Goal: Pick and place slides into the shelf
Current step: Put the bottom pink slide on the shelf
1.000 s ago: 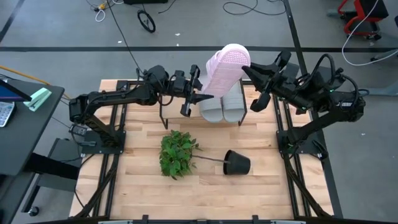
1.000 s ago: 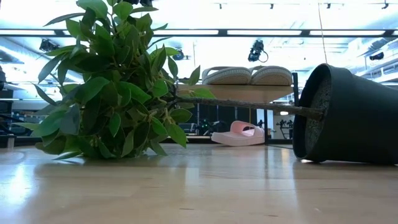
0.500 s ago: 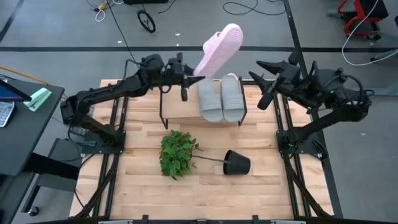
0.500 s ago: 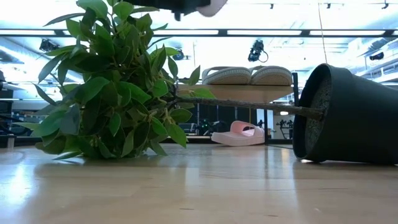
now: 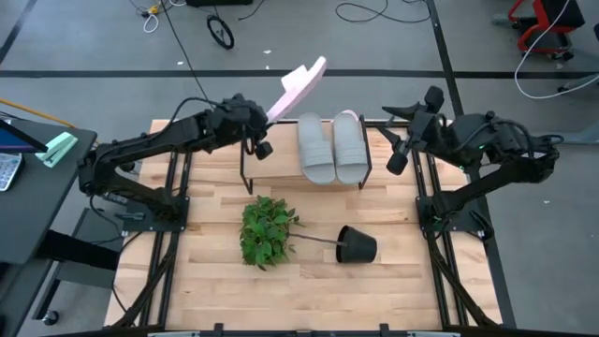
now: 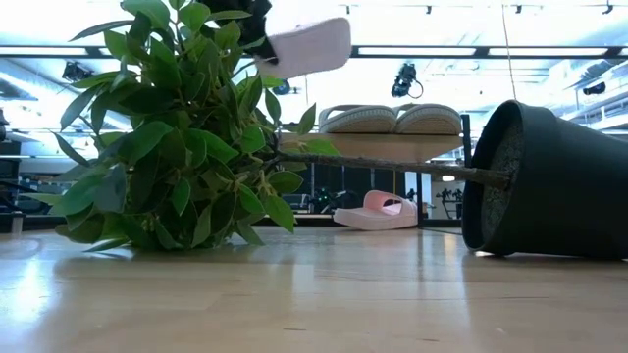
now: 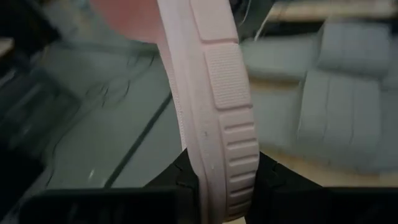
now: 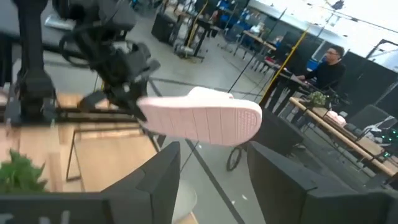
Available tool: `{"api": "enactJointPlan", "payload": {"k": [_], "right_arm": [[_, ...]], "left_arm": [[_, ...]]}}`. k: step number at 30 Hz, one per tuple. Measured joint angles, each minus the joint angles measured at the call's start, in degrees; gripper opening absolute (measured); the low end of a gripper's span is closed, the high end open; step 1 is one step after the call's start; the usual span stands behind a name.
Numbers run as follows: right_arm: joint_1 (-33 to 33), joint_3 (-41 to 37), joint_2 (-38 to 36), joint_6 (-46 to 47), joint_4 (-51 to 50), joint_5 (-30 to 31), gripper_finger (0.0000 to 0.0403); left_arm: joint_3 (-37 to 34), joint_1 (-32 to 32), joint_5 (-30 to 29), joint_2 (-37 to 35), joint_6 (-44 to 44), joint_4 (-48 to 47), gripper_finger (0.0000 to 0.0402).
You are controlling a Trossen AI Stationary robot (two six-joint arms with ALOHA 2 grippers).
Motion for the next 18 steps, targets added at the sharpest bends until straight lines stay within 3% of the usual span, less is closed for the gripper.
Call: {"api": "enactJointPlan", "payload": {"k": [5,9,14,18], "right_arm": [[0.0,-0.1,0.7,1.6,-2.9,-0.3,0.0189],[0.0,-0.1,1.5,1.0,-2.8,-1.7,0.0188],[0.0,-0.1,4.1,-10.8,-2.8,-7.4,0.0182],[0.0,-0.1,6.3,-17.5,-2.6,-8.1,0.0177]], "left_arm": [[5.1,-3.1,-6.6,0.7,-6.8,-12.4,0.0072],[10.4,-5.5,-7.5,2.0,-11.8,-20.7,0.0071],[19.1,-6.9,-7.1,5.6,-19.1,-37.1,0.0071],[25.1,-7.5,-7.6,8.8,-24.7,-48.7,0.0074]]}}
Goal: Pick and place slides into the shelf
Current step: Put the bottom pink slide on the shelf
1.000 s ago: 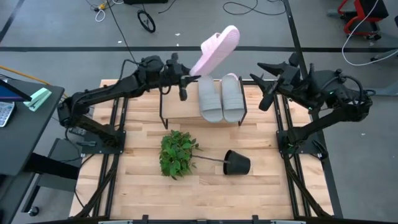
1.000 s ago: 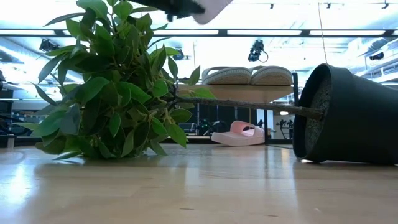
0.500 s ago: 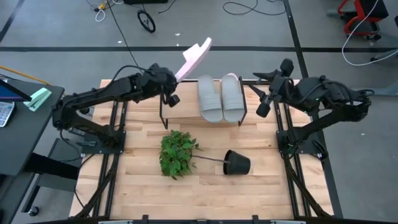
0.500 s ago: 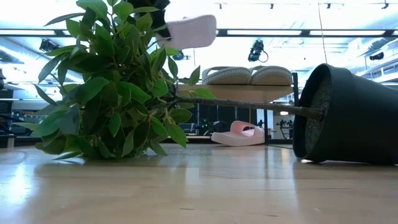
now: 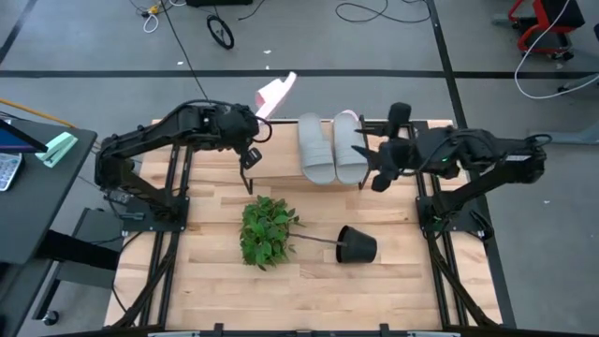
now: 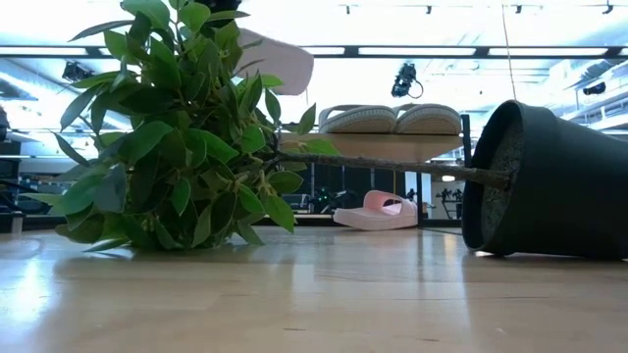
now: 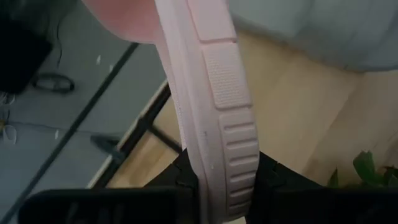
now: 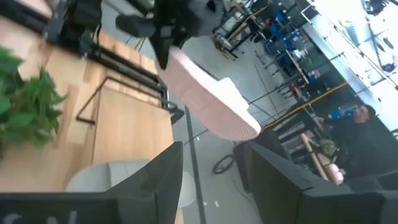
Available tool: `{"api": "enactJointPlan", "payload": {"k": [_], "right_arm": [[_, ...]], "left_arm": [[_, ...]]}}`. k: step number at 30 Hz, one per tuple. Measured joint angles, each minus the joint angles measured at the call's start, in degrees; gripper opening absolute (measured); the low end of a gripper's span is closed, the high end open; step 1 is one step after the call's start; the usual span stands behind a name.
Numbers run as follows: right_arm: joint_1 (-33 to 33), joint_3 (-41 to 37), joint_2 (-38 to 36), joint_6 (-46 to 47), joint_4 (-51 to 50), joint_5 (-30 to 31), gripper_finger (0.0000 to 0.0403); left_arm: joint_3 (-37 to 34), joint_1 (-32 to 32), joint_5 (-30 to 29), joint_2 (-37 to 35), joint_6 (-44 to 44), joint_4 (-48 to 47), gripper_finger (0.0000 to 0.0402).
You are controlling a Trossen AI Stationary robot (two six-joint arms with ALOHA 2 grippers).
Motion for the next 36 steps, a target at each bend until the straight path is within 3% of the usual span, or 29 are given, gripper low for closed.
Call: {"api": "enactJointPlan", "payload": {"k": [5,9,15,26,31,36], "right_arm": [[-1.1,0.0,2.9,-1.8,0.1,-1.0,0.0176],[-5.7,0.0,4.6,-0.2,0.5,-2.8,0.0175],[-18.9,0.0,5.1,6.6,5.0,-19.9,0.0174],[-42.6,0.0,8.8,34.6,10.1,-57.0,0.0166],[-47.7,0.0,15.7,46.7,15.1,-72.9,0.0166],[-48.8,0.0,21.5,53.0,21.7,-79.0,0.0166]], "left_arm": [[1.7,-1.9,0.3,2.5,-4.6,-5.1,0.0070],[1.7,-4.6,0.2,3.9,-9.7,-9.0,0.0071],[1.7,-9.8,-3.4,5.5,-15.6,-10.5,0.0070],[1.7,-12.5,-8.0,5.5,-24.7,-11.7,0.0070],[1.6,-12.5,-8.9,6.6,-27.5,-12.5,0.0070],[1.7,-12.6,-9.1,10.2,-28.0,-14.7,0.0070]]}}
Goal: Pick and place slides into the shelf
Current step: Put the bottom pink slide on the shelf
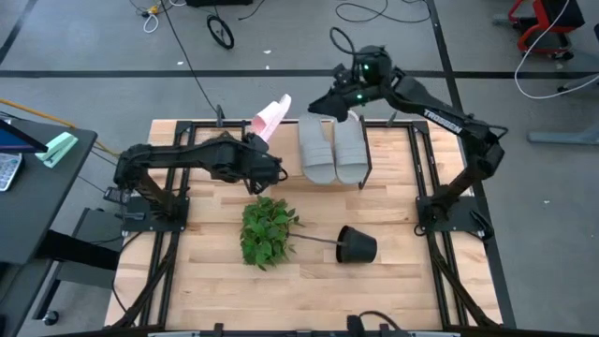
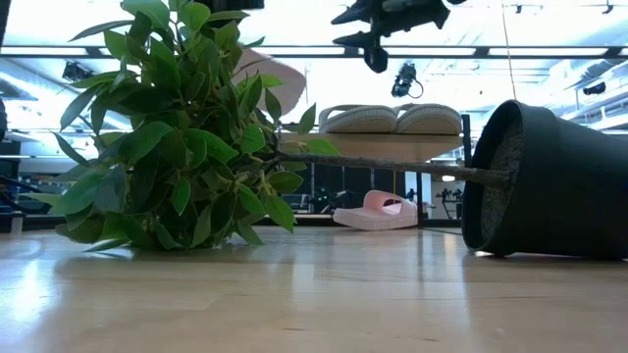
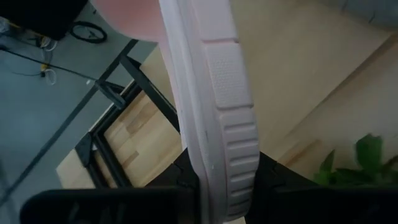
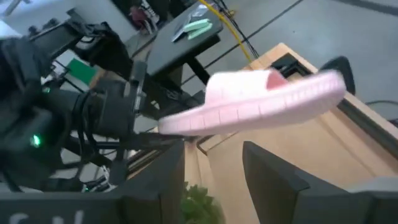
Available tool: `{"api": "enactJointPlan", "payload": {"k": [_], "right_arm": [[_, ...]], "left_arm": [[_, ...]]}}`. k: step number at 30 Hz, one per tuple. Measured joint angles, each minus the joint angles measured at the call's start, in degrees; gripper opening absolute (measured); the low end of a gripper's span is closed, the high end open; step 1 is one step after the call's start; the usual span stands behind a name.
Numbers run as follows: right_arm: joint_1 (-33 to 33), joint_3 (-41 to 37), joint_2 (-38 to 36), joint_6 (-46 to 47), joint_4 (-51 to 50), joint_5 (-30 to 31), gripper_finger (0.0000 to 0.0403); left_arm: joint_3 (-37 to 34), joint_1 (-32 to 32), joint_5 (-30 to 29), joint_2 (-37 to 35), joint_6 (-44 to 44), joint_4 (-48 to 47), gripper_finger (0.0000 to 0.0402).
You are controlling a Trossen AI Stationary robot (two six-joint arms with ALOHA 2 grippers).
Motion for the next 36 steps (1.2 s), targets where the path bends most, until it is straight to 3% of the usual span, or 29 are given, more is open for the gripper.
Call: {"api": "enactJointPlan", "payload": {"k": [4,12,18,23,28,32,36], "right_arm": [[-2.0,0.0,0.2,-1.8,-0.1,0.6,0.0166],[-4.5,0.0,-4.4,-4.5,-0.5,12.4,0.0166],[-3.7,0.0,-7.2,-11.7,-1.3,15.2,0.0166],[-4.2,0.1,-4.7,-8.3,-3.1,14.4,0.0166],[-5.6,0.0,1.4,-1.4,-2.6,5.8,0.0166],[-5.6,0.0,4.9,1.2,-2.3,3.2,0.0175],[-5.4,0.0,4.7,-8.1,-3.1,-2.9,0.0198]], "left_arm": [[-0.1,-0.2,-0.7,2.3,1.4,-0.5,0.0070],[-0.1,1.3,-3.2,2.8,3.3,-0.6,0.0070],[-0.1,1.7,-4.5,2.7,5.1,-0.6,0.0070],[-0.1,1.7,-7.0,2.7,5.3,-0.6,0.0069],[-0.1,1.7,-7.0,2.7,5.2,-0.6,0.0072],[-0.1,1.6,-7.0,2.7,4.7,-0.6,0.0069],[-0.1,1.6,-6.3,2.7,4.6,-0.6,0.0069]]}}
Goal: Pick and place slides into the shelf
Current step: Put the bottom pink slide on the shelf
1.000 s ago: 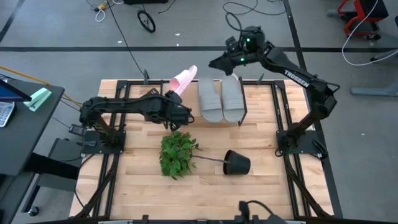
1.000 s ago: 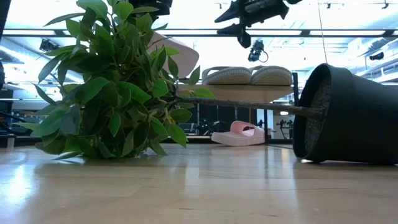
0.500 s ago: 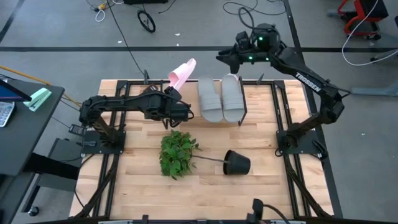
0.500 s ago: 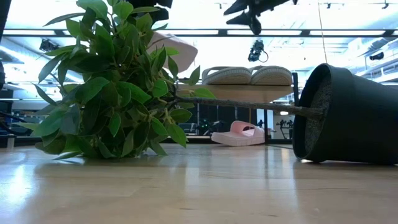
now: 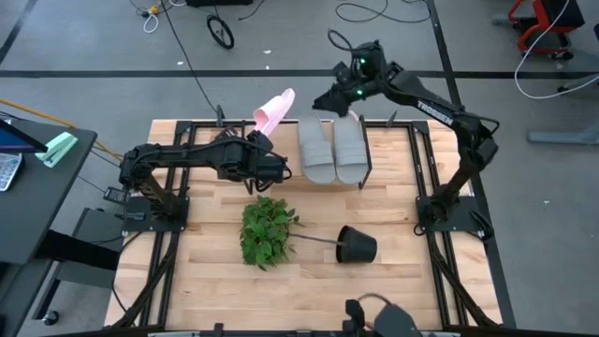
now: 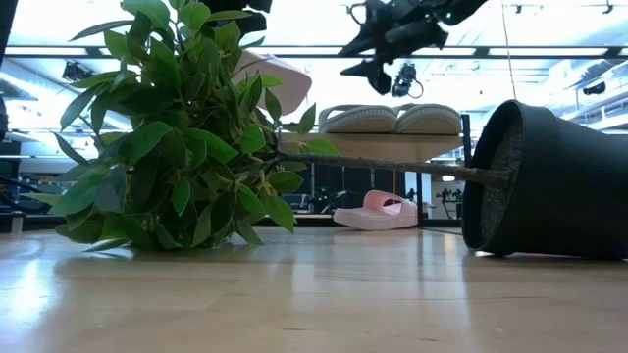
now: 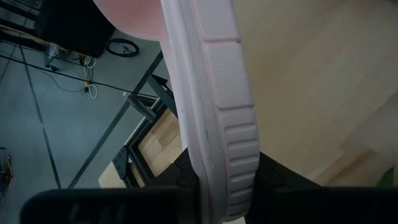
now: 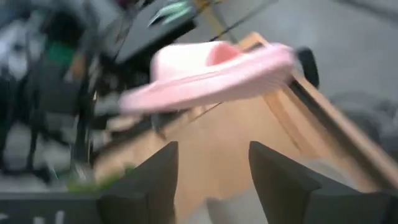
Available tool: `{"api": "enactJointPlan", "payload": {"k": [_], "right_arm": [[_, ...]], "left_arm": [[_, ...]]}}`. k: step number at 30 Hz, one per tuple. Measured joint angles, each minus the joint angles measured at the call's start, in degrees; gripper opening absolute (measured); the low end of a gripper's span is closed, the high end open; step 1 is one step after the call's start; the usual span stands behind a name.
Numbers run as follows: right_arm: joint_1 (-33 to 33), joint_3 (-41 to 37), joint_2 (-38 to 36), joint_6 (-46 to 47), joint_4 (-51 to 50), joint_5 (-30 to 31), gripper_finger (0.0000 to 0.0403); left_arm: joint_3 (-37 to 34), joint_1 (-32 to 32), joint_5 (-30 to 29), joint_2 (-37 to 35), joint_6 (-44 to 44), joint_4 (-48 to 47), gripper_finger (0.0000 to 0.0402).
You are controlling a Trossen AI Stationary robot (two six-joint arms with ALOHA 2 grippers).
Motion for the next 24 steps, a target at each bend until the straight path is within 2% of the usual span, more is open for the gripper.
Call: {"api": "enactJointPlan", "payload": {"k": [2,5,8,12,21,24], "right_arm": [[0.9,0.0,-1.7,-12.1,-3.0,-0.4,0.0209],[3.7,0.0,-4.0,-27.4,-4.8,7.6,0.0219],[6.1,0.0,-4.5,-35.6,-4.6,15.3,0.0226],[7.7,0.0,-4.6,-39.9,-2.5,21.9,0.0229],[7.9,0.0,-4.3,-62.3,2.7,23.4,0.0220],[7.9,0.0,-4.3,-65.5,5.1,23.4,0.0221]], "left_arm": [[0.0,0.0,0.3,0.0,0.0,0.0,0.0069],[0.0,0.0,0.9,0.0,0.2,0.0,0.0072],[0.0,0.0,1.4,0.0,0.5,0.0,0.0070],[0.0,0.0,1.4,0.0,1.5,0.0,0.0069],[0.0,0.0,2.3,0.0,3.0,0.0,0.0069],[0.0,0.0,2.6,0.0,4.1,0.0,0.0069]]}}
